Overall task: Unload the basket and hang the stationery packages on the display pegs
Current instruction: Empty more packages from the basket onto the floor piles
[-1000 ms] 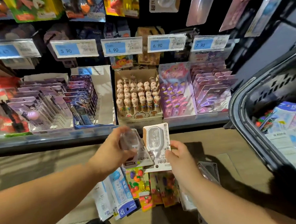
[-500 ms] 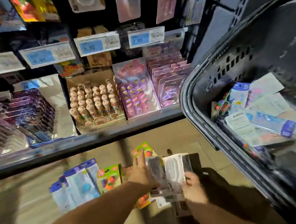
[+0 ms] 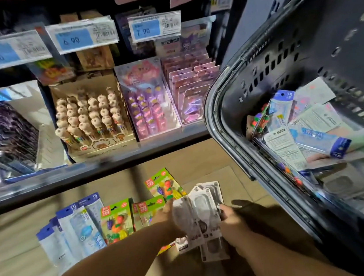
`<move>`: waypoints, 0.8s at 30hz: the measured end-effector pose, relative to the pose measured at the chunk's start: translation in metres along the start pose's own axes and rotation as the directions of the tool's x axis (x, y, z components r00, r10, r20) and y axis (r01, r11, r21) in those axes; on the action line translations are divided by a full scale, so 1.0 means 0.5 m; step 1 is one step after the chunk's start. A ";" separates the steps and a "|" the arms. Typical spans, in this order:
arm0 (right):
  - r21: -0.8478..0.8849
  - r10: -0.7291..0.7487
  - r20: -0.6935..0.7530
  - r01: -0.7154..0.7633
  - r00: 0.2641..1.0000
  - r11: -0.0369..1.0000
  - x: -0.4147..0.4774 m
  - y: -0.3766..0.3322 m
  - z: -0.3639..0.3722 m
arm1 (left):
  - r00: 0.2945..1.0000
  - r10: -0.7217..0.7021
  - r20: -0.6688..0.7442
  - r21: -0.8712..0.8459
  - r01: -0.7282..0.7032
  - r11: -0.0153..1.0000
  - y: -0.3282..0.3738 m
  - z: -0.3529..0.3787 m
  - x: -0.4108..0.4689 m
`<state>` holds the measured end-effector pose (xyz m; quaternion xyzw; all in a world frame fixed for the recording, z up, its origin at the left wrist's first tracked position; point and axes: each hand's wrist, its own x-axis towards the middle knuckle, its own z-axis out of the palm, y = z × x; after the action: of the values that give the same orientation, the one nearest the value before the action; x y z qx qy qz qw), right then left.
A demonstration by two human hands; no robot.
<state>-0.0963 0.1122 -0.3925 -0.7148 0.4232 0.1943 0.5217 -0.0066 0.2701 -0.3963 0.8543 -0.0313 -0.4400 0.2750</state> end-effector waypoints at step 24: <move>0.305 -0.649 -0.303 0.717 0.698 0.628 -0.186 -0.312 -0.099 | 0.864 0.289 -0.412 -0.592 -0.495 0.636 0.249 -0.143 -0.122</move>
<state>-0.0310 0.1199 -0.2159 -0.7123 0.1912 -0.1691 0.6538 0.0347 0.2144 -0.2564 0.7175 -0.0156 -0.2240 0.6594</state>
